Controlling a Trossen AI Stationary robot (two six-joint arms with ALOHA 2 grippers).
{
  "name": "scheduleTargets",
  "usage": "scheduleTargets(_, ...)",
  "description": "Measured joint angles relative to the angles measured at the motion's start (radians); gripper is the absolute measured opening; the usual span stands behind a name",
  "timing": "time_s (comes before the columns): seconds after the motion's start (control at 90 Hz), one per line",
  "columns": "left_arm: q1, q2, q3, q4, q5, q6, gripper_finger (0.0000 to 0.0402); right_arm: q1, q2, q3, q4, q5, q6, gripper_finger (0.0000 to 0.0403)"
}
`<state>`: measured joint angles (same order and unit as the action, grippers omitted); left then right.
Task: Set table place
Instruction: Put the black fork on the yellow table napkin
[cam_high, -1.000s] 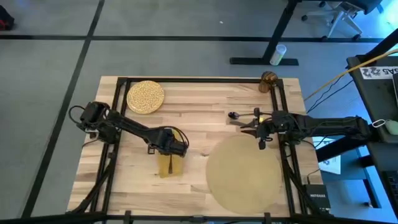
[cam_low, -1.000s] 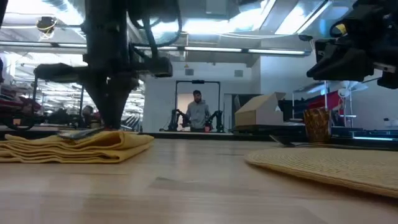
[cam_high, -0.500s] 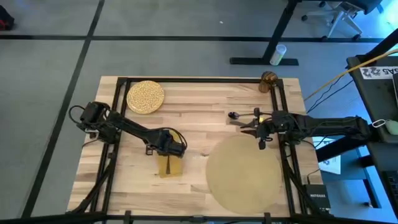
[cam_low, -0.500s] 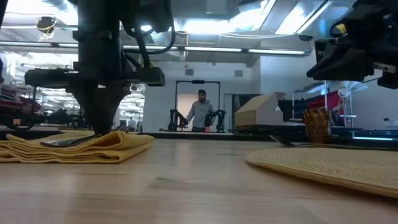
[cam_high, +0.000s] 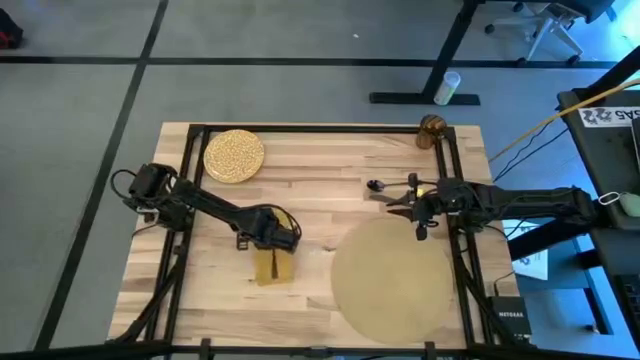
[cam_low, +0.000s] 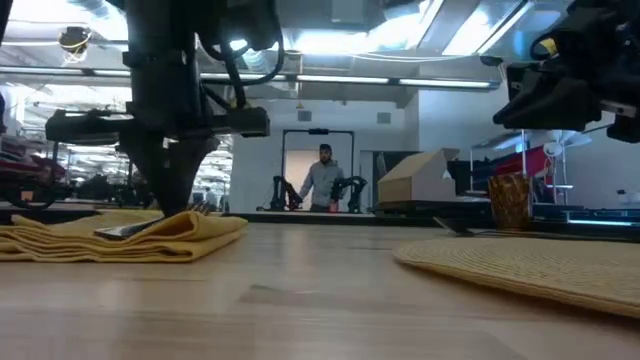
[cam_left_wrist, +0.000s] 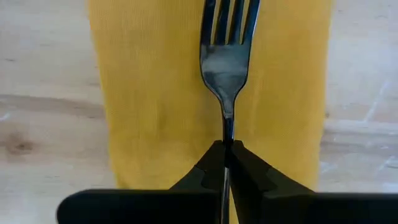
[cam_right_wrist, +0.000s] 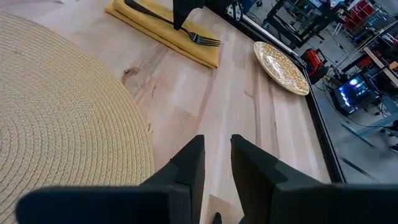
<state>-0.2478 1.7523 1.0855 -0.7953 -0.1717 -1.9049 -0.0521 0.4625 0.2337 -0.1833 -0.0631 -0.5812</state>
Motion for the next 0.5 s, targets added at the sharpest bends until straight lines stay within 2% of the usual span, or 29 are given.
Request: scheduleTargets(0.5, -0.001, 0.0, 0.0, -0.013, 0.007, 0.0, 0.0, 0.0, 0.0, 0.0, 0.0, 0.0, 0.0, 0.0062)
